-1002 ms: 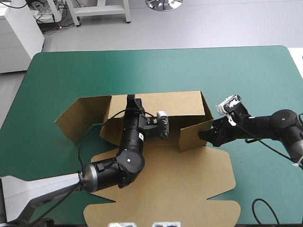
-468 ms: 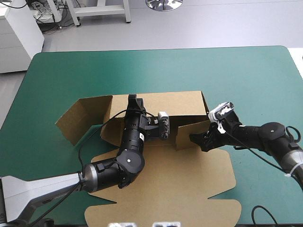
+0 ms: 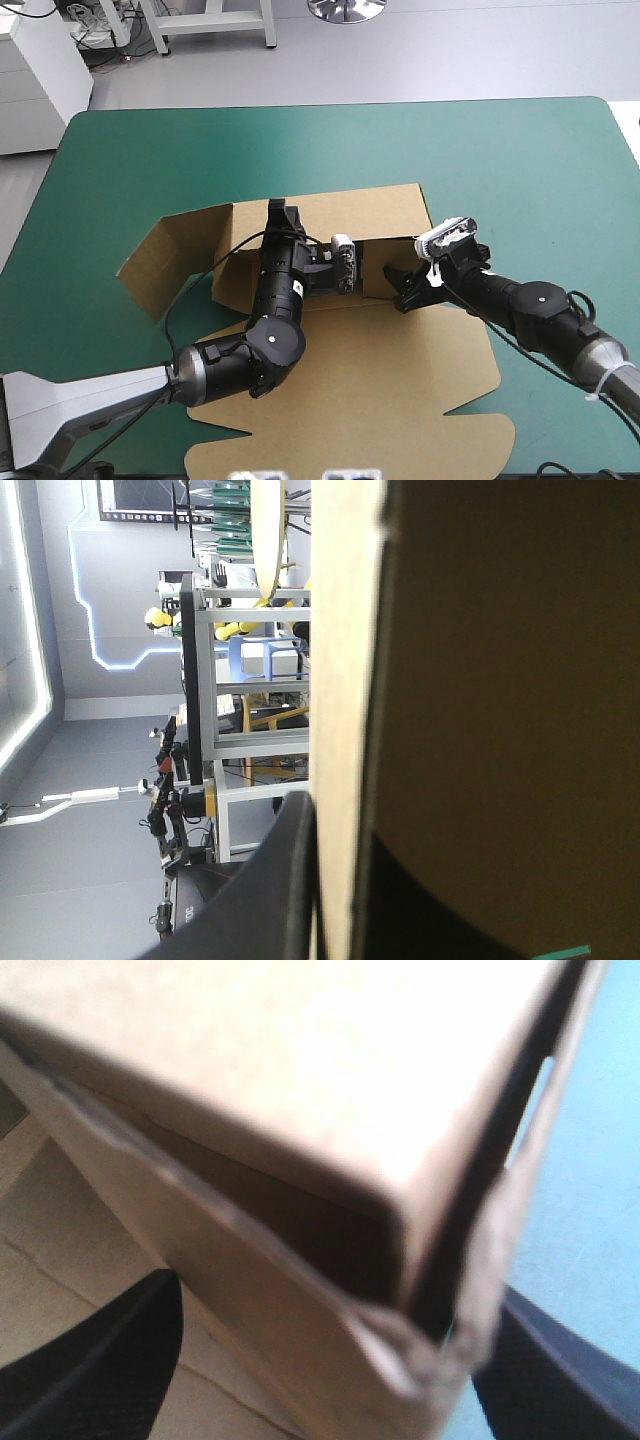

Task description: Fold the box

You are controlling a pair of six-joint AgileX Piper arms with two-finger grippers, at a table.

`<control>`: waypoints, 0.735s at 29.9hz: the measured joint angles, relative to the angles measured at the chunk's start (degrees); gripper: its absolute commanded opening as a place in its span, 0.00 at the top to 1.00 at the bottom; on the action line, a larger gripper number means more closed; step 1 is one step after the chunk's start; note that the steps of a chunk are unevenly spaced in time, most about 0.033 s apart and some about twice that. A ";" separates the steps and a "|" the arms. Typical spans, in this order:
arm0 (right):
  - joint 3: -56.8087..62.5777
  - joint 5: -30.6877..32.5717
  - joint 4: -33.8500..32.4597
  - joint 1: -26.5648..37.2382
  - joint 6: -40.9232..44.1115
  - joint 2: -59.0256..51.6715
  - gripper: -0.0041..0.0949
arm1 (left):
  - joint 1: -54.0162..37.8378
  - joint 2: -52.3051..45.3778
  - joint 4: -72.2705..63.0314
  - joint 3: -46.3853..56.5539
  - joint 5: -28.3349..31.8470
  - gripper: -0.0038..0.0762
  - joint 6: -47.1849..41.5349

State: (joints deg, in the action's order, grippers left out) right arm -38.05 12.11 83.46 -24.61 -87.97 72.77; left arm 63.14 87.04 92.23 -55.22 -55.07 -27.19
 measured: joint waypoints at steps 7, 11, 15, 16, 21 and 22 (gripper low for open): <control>0.00 -9.13 9.07 -4.37 -5.68 0.00 0.32 | 0.00 0.00 0.00 0.00 0.23 0.96 0.00; 0.00 -11.50 10.49 -4.90 -6.13 0.00 0.46 | 0.00 0.00 0.00 0.00 0.56 0.96 0.00; 0.00 -11.64 12.38 -4.96 -6.13 0.00 0.74 | 0.00 0.00 0.00 0.00 0.72 0.96 0.00; 0.00 -11.72 13.52 -4.96 -6.13 0.00 0.82 | 0.00 0.00 0.00 0.00 0.59 0.96 0.00; 0.05 -12.11 15.55 -4.91 -6.32 0.05 0.97 | 0.00 0.00 0.16 0.00 -0.06 0.96 0.17; 0.05 -12.49 15.60 -4.91 -6.55 0.05 0.97 | 0.06 0.00 0.45 0.00 -0.06 0.96 0.23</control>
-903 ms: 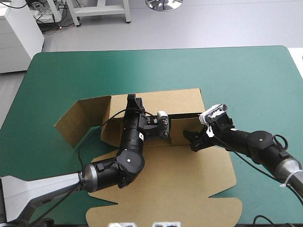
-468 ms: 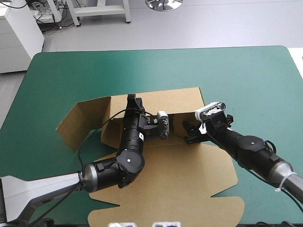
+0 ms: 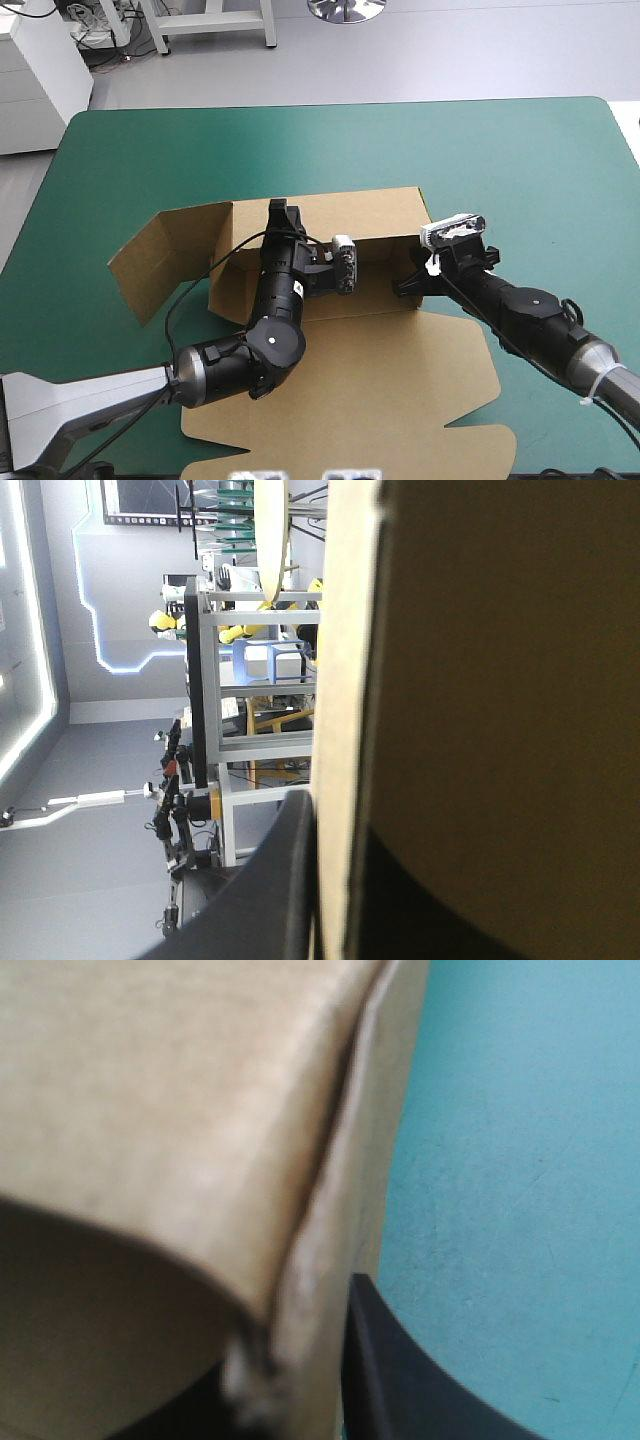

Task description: Fold the box

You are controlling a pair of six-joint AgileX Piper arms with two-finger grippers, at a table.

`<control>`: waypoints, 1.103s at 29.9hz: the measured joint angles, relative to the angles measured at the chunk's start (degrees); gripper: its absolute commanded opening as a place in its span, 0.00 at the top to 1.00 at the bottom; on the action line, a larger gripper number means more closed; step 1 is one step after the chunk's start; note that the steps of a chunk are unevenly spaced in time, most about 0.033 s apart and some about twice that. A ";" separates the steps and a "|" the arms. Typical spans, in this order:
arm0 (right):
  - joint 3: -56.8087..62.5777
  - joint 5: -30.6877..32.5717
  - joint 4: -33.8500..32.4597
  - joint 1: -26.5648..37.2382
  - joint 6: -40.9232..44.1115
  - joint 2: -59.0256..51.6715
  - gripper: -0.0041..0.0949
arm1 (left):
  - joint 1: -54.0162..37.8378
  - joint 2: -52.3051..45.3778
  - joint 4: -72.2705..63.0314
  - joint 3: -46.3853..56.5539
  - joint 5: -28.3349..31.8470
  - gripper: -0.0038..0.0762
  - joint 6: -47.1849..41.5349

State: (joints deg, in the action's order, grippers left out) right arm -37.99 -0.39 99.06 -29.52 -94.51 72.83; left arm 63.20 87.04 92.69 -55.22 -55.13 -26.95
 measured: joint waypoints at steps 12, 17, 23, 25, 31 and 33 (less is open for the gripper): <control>0.00 -0.61 0.60 0.00 -1.33 0.24 0.97 | 0.05 -0.09 0.58 0.00 1.85 0.75 -0.63; -1.23 -0.52 0.72 0.00 -1.71 1.93 0.97 | 0.05 -0.09 0.66 0.00 5.36 0.41 -0.85; -3.57 -1.66 0.61 0.00 -2.06 3.70 0.97 | 0.05 -0.09 3.87 0.00 5.69 0.30 -1.80; -4.17 -2.72 0.59 0.00 -2.66 4.14 0.97 | 0.05 -0.09 4.41 0.00 5.75 0.31 -1.98; -6.21 -4.69 0.59 -0.06 -4.83 5.18 0.97 | 0.63 -0.09 4.52 0.00 5.65 0.31 -2.15; -7.26 -5.41 0.59 -0.06 -4.88 6.11 0.97 | 1.81 -0.09 4.46 0.00 4.71 0.31 -2.15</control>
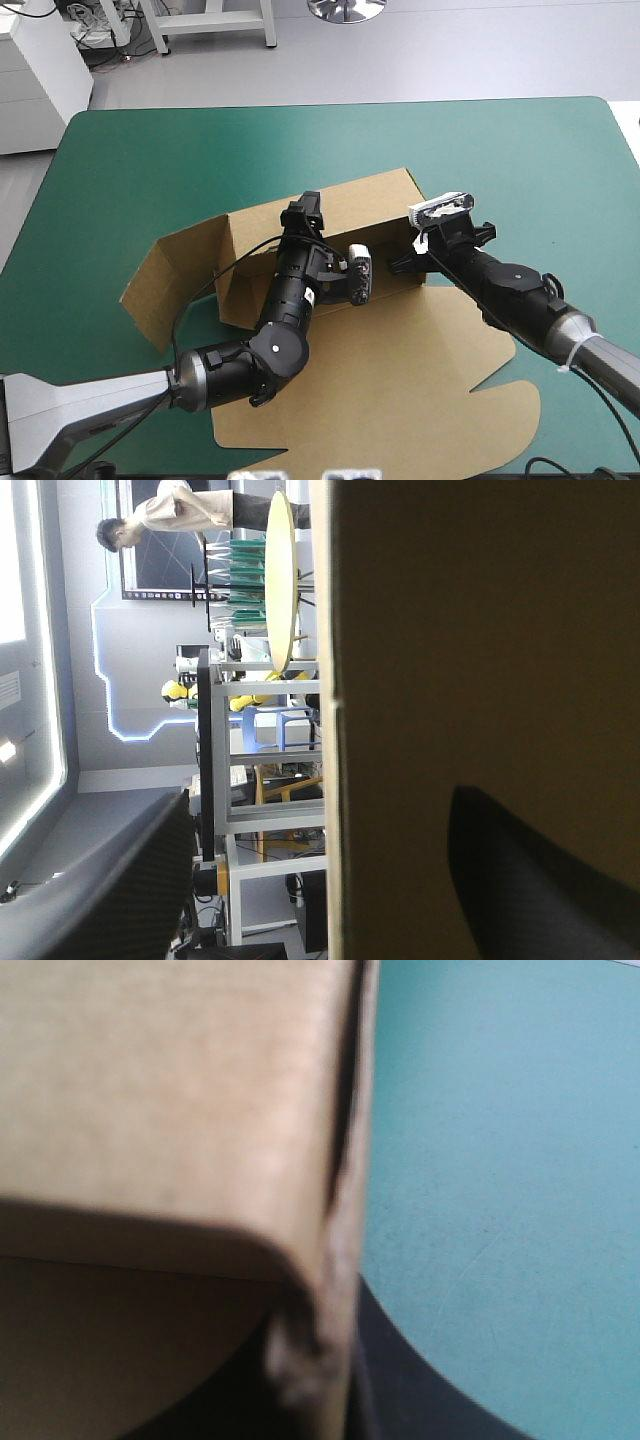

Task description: Fold the box

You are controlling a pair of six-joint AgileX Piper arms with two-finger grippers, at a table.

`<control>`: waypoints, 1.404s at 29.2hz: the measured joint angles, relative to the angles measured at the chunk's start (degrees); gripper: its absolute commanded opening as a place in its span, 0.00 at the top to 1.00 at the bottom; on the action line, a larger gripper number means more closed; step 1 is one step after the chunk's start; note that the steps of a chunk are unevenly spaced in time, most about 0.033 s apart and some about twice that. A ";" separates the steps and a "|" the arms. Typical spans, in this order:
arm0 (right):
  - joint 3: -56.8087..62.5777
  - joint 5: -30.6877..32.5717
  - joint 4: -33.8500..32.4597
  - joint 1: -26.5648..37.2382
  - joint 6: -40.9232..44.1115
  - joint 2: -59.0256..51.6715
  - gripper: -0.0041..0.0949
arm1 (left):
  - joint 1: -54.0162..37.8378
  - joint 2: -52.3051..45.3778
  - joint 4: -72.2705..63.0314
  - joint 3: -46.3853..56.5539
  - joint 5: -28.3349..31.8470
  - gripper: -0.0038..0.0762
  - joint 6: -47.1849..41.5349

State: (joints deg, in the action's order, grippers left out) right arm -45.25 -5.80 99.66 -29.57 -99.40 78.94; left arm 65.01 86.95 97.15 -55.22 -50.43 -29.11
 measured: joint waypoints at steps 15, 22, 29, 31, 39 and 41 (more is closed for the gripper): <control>-9.12 -10.92 0.66 0.06 -1.02 7.89 0.97 | 8.42 0.05 -6.44 0.00 -6.44 0.42 -0.05; -9.79 -11.77 0.66 2.98 -1.20 7.89 0.98 | 8.89 -0.82 -11.98 0.00 -12.50 0.95 0.16; -9.79 -10.95 0.66 3.56 -1.25 7.89 0.98 | 3.64 -10.80 -26.85 -0.96 -3.27 0.95 0.89; -9.79 -10.82 0.66 3.56 -1.27 7.89 0.98 | -0.40 -14.54 -34.02 -1.57 0.04 0.95 2.89; -9.79 -9.11 0.66 3.56 -0.55 7.89 0.98 | -32.85 -25.98 -74.63 -3.48 4.95 0.95 32.79; -9.79 -8.83 0.66 3.56 -0.55 7.89 0.98 | -41.45 -26.52 -87.62 -3.48 5.06 0.95 42.81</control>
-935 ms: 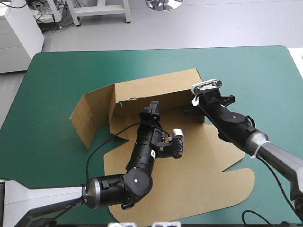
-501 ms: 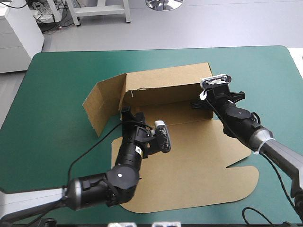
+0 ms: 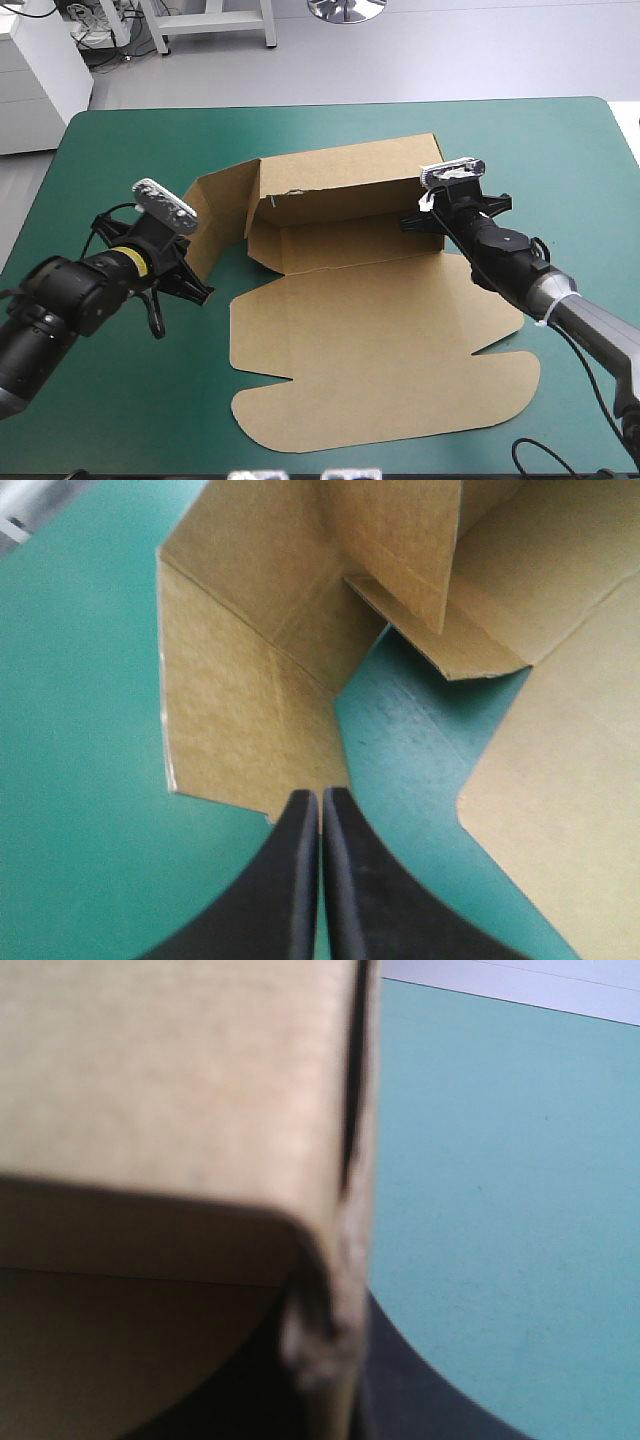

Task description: Fold the box

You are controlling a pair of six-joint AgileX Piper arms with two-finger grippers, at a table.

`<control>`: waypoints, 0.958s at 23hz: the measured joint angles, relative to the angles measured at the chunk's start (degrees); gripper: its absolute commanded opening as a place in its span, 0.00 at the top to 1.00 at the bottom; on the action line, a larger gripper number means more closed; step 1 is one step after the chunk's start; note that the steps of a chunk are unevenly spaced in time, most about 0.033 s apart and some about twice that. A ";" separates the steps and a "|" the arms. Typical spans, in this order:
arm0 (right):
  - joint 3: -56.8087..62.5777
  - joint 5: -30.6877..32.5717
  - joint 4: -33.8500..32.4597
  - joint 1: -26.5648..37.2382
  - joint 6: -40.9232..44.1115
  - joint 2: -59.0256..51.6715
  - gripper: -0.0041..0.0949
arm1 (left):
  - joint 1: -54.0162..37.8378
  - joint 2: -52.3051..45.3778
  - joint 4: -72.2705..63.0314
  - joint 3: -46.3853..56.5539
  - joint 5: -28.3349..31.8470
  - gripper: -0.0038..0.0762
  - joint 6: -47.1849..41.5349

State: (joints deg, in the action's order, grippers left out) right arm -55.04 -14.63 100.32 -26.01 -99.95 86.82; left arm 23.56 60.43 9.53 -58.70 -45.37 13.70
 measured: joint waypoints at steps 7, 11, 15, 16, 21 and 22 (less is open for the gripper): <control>0.00 0.06 0.00 0.00 0.11 0.00 0.98 | -38.89 -0.32 -45.12 0.00 -10.01 0.95 30.79; 0.00 0.15 0.00 0.00 0.25 0.00 0.98 | -55.47 -0.73 -58.82 0.00 -14.10 0.95 35.03; 0.00 0.15 0.00 0.00 1.08 0.00 0.98 | -59.42 0.71 -64.95 0.00 -13.92 0.95 36.35; 0.00 0.08 0.00 0.05 1.66 0.00 0.98 | -59.48 1.18 -65.12 0.00 -14.15 0.95 36.41; 0.00 2.54 0.00 1.50 5.53 0.05 0.98 | -59.48 2.67 -65.12 0.00 -14.28 0.95 36.41; 0.00 3.44 0.00 1.79 5.88 0.05 0.98 | -59.48 2.80 -65.12 0.00 -14.32 0.95 36.41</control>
State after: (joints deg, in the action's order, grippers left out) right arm -55.04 -11.19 100.32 -24.22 -94.07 86.87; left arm -35.91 63.23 -55.60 -58.70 -59.69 50.11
